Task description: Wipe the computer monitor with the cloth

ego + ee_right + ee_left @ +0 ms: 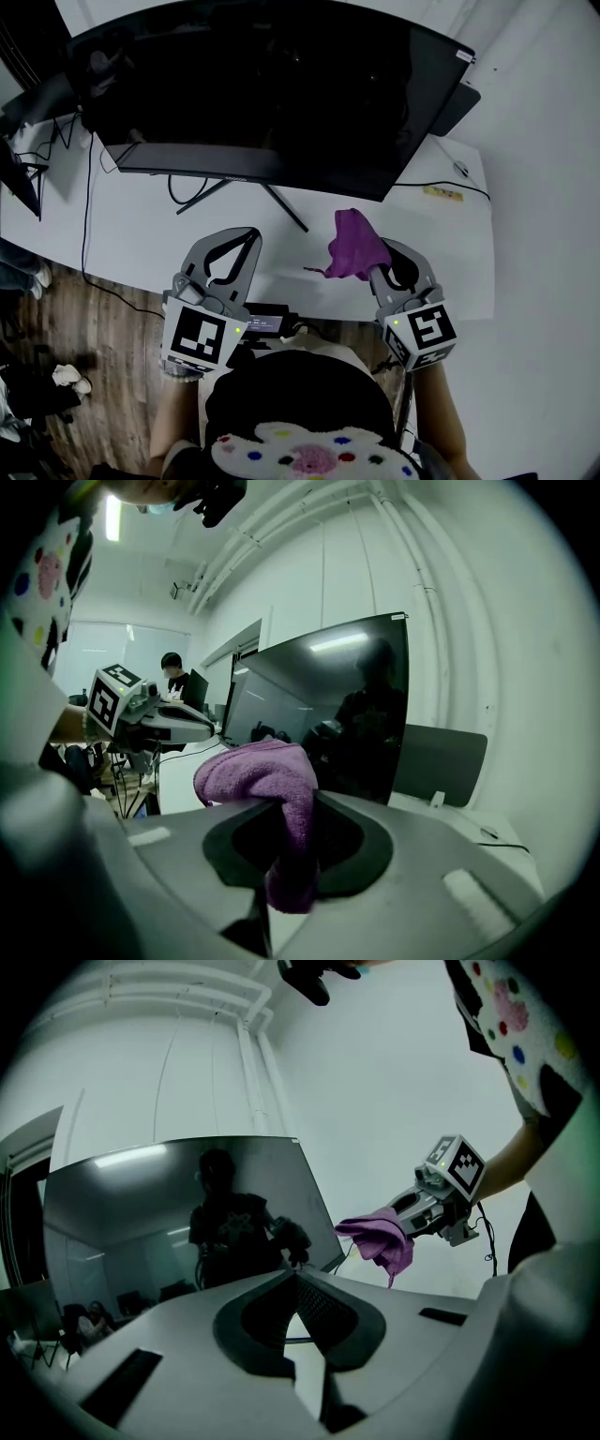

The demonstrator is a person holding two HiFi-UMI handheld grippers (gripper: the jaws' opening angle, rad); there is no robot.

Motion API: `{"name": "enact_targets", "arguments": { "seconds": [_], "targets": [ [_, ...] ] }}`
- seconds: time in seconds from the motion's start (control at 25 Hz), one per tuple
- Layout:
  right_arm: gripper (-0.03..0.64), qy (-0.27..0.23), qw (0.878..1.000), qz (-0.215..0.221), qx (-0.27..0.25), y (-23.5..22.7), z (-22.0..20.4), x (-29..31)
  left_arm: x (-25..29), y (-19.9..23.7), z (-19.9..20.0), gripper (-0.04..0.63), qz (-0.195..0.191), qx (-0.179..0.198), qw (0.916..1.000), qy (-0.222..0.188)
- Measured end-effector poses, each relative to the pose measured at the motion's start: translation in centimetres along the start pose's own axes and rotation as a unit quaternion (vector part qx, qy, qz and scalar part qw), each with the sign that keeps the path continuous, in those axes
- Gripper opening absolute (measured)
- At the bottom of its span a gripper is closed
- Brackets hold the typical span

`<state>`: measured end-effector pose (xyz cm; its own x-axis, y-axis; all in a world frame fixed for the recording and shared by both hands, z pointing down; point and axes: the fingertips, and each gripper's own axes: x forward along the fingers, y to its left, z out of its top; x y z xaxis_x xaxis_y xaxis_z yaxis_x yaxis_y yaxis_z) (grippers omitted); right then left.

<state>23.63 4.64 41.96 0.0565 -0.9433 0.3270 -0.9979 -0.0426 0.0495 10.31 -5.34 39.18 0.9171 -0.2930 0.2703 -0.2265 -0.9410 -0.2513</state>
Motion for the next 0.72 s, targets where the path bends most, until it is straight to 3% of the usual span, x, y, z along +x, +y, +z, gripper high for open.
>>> {"name": "enact_targets", "arguments": {
  "seconds": [0.72],
  "targets": [
    [0.068, -0.001, 1.000, 0.000, -0.007, 0.08, 0.29, 0.75, 0.61, 0.37, -0.30, 0.006, -0.002, -0.005, 1.0000, 0.008]
  ]
}}
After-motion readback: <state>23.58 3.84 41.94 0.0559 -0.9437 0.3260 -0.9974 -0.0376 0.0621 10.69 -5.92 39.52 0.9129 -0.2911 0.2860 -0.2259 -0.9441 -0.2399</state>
